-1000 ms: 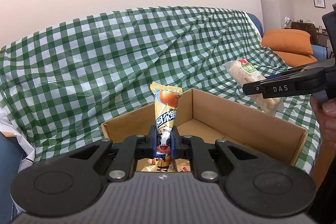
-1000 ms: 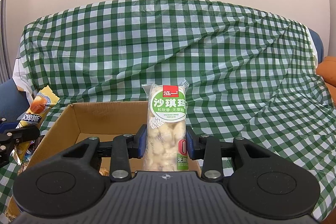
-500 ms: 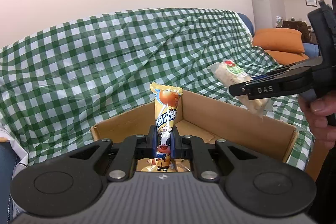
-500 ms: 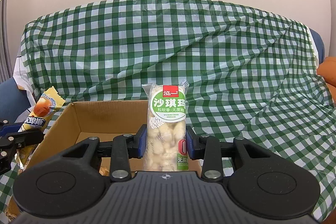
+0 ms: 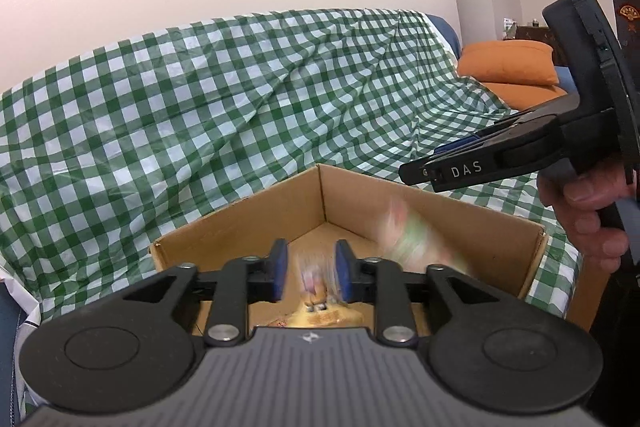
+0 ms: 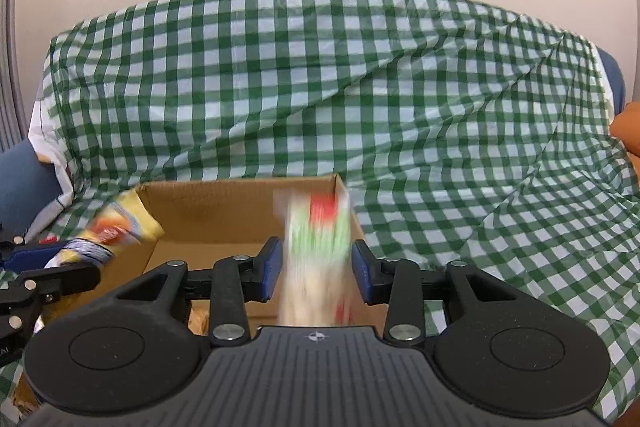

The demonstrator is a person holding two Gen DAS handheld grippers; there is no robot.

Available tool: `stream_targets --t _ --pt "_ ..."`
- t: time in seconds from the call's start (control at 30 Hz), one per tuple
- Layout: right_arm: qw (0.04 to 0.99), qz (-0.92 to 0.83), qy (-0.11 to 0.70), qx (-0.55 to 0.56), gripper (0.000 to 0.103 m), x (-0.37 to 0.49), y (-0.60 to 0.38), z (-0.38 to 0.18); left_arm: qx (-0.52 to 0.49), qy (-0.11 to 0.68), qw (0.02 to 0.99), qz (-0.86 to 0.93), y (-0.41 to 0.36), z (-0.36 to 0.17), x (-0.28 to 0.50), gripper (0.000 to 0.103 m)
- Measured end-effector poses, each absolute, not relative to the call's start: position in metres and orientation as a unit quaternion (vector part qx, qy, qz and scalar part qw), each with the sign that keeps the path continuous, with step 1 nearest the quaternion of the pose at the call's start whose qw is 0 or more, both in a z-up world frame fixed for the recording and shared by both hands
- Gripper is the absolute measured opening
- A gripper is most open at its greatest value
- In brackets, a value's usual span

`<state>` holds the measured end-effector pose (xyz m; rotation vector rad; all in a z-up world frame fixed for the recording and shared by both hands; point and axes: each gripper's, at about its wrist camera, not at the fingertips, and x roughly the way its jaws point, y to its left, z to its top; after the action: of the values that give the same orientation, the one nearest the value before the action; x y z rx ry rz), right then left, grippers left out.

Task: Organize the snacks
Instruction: 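Open the left tool dropping the wafer stick while the right tool releases the peanut bar into the box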

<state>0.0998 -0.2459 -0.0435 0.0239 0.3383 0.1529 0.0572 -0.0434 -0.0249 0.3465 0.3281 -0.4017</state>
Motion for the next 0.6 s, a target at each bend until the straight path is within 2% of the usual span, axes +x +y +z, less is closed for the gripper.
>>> stream_targets --t 0.07,0.13,0.17,0.2,0.27,0.43,0.5,0.53,0.57,0.6 --pt "0.983 0.076 0.165 0.008 0.046 0.099 -0.244 -0.043 0.166 0.165 0.953 -0.190 -0.042 -0.025 0.059 0.034" --pt "0.983 0.073 0.166 0.011 0.047 0.099 -0.245 -0.044 0.161 0.175 0.956 -0.171 -0.039 -0.025 0.064 0.043" --pt "0.983 0.067 0.170 0.010 0.052 0.101 -0.245 -0.044 0.159 0.184 0.958 -0.154 -0.037 -0.026 0.068 0.049" --pt "0.983 0.056 0.177 0.008 0.062 0.104 -0.246 -0.046 0.157 0.196 0.958 -0.137 -0.034 -0.027 0.074 0.052" --pt "0.978 0.021 0.206 -0.002 0.070 0.112 -0.246 -0.052 0.153 0.225 0.956 -0.107 -0.028 -0.031 0.085 0.054" --pt "0.957 -0.023 0.289 0.005 0.070 0.137 -0.255 -0.072 0.139 0.295 0.942 -0.082 -0.016 -0.042 0.106 0.057" --pt "0.951 -0.037 0.308 0.002 0.067 0.142 -0.257 -0.078 0.153 0.306 0.936 -0.086 -0.020 -0.047 0.108 0.068" --pt "0.949 -0.042 0.313 0.001 0.066 0.143 -0.258 -0.080 0.166 0.305 0.934 -0.087 -0.024 -0.047 0.107 0.069" --pt "0.947 -0.046 0.318 -0.001 0.063 0.145 -0.257 -0.083 0.174 0.301 0.933 -0.091 -0.026 -0.048 0.106 0.069" --pt "0.945 -0.052 0.322 -0.003 0.053 0.145 -0.258 -0.086 0.178 0.297 0.934 -0.095 -0.027 -0.048 0.105 0.069"
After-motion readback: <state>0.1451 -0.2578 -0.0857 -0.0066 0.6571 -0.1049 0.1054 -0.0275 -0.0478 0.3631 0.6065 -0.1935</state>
